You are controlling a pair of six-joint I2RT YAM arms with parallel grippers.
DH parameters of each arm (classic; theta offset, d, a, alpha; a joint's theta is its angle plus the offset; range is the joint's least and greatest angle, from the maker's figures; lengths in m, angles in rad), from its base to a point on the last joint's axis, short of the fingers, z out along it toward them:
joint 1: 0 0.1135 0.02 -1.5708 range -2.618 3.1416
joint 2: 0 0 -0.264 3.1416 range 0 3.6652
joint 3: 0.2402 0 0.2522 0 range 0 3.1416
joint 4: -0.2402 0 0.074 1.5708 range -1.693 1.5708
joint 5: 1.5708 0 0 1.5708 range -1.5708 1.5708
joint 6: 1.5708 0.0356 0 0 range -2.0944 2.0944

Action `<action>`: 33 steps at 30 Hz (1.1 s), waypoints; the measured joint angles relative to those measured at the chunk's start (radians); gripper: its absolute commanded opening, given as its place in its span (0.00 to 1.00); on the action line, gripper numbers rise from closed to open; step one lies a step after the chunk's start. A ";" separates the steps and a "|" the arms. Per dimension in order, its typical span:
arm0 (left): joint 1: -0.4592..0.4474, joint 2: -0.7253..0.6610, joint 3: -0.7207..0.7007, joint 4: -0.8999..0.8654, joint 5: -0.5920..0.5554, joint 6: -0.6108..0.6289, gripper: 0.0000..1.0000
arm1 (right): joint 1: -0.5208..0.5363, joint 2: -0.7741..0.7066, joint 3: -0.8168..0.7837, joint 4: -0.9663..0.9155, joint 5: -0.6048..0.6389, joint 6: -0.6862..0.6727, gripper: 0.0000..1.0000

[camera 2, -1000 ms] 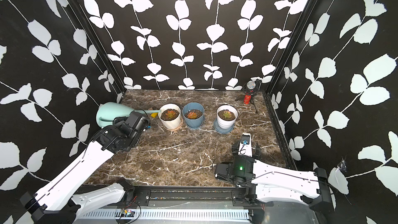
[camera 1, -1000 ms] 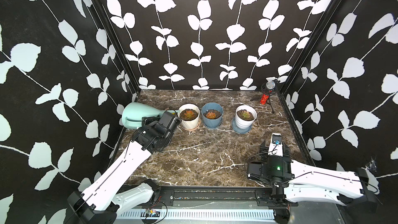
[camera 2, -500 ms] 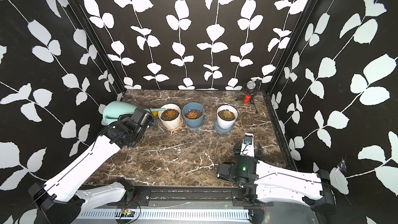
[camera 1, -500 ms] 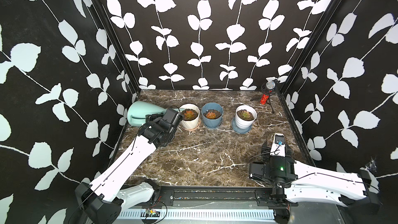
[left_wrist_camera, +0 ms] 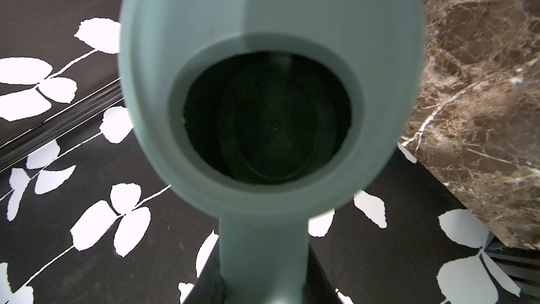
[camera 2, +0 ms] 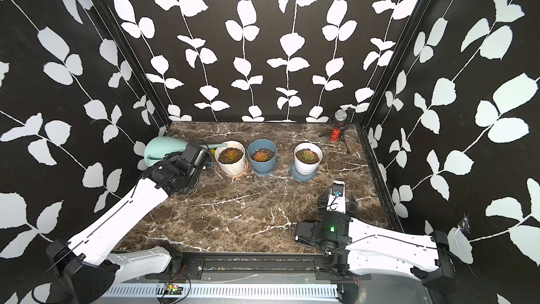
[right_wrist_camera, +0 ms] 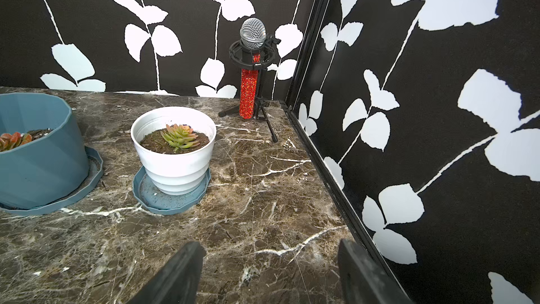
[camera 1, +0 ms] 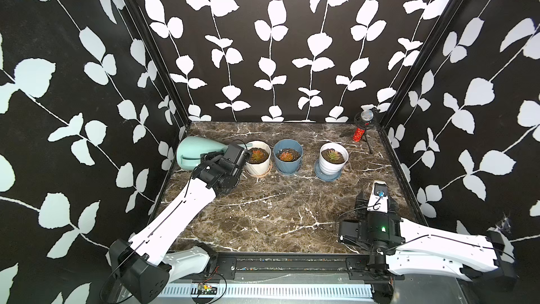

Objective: Water the succulent around the soil edge
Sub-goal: Water the soil of the potted plant with water, then place the watering can at the center of the board.

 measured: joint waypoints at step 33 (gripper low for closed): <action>-0.060 -0.494 0.085 0.090 0.755 -0.589 0.00 | 0.000 0.055 0.045 0.002 0.022 -0.028 0.76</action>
